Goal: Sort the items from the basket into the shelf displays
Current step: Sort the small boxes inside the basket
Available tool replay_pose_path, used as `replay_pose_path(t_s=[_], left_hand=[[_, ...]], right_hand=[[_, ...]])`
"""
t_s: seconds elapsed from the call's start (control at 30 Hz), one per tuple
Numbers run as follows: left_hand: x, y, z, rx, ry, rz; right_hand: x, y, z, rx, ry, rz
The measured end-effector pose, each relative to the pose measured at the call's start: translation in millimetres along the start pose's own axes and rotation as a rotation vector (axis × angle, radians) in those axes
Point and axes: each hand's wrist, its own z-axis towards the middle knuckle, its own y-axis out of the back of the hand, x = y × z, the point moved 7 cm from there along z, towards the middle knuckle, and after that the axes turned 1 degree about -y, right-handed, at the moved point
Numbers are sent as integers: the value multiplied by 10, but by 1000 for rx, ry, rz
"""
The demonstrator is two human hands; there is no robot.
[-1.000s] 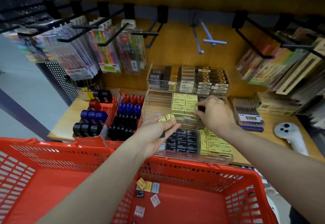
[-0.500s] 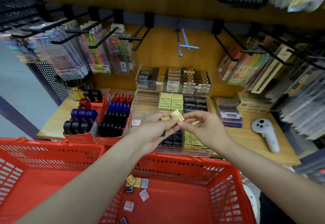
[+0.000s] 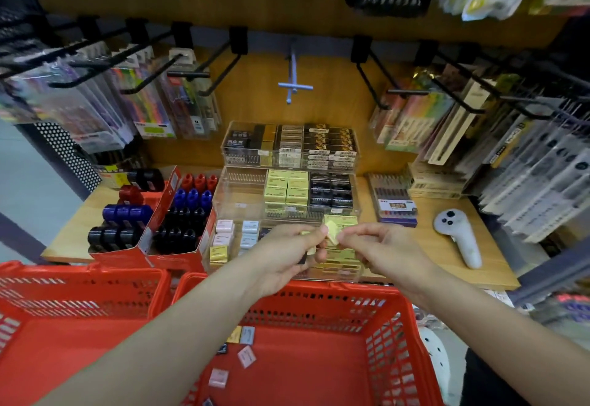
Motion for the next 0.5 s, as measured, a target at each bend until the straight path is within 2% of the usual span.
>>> replay_pose_path(t_s=[0.1,0.23,0.3,0.4,0.5], left_hand=[[64,78,112,-67,30,8],[-18,326,319,-287,-33,93],[-36,384,423,-341,-50,122],[21,361,563,-357,-31,195],[54,302,651,-357,-18,250]], right_hand=[[-165,-103,5,104,-108,8],[-281,122,124,118,-275,393],[-309,276,167,110,-311,502],[-360,364,199,127,-309,521],[-381,379,232,120,-255,441]])
